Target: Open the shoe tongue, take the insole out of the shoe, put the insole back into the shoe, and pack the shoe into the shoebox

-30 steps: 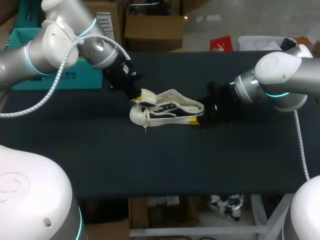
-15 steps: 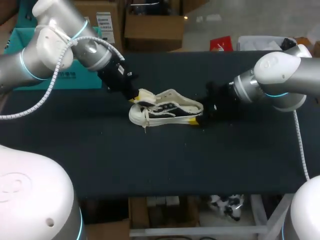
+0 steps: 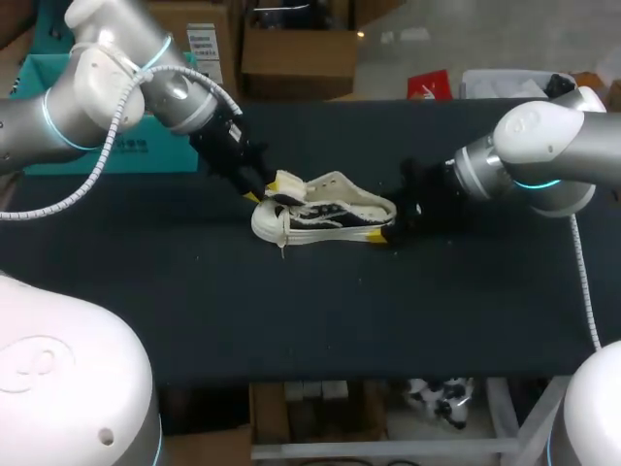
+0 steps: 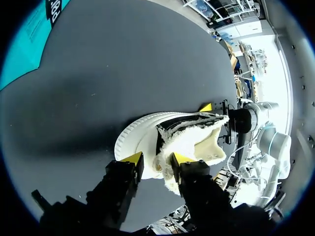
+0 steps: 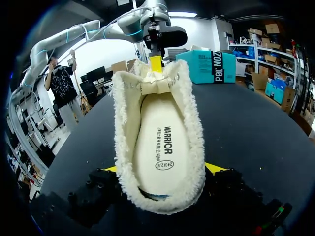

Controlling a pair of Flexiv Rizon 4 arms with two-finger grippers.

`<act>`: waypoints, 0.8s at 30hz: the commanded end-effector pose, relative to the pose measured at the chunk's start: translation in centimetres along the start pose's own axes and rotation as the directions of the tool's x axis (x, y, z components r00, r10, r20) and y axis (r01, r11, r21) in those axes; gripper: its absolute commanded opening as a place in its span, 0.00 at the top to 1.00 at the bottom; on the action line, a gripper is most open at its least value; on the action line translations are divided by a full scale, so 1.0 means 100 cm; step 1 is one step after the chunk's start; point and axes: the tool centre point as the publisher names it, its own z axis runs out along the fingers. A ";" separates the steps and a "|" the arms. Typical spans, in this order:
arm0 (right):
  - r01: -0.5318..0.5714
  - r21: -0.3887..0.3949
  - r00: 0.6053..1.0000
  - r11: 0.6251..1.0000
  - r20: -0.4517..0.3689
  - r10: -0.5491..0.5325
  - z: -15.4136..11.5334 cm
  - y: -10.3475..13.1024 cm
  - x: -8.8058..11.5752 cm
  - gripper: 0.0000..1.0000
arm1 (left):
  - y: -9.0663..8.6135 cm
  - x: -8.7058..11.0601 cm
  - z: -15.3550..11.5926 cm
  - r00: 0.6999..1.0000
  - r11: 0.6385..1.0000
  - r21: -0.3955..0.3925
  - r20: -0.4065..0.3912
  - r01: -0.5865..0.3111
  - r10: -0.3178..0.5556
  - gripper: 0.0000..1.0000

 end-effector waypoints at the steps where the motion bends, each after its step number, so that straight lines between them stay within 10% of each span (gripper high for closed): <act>1: -0.001 -0.002 1.000 1.000 -0.001 0.001 0.003 -0.008 0.000 1.00 | -0.001 0.003 -0.005 1.000 1.000 0.003 -0.003 -0.011 0.011 0.00; 16: -0.001 -0.002 1.000 1.000 -0.001 0.001 0.003 -0.008 0.000 1.00 | 0.013 0.057 -0.055 0.964 0.970 -0.031 0.104 -0.243 0.245 0.00; 24: -0.001 -0.002 1.000 1.000 -0.001 0.001 0.003 -0.008 0.000 1.00 | 0.017 0.095 -0.066 0.797 0.879 -0.197 0.370 -0.435 0.478 0.00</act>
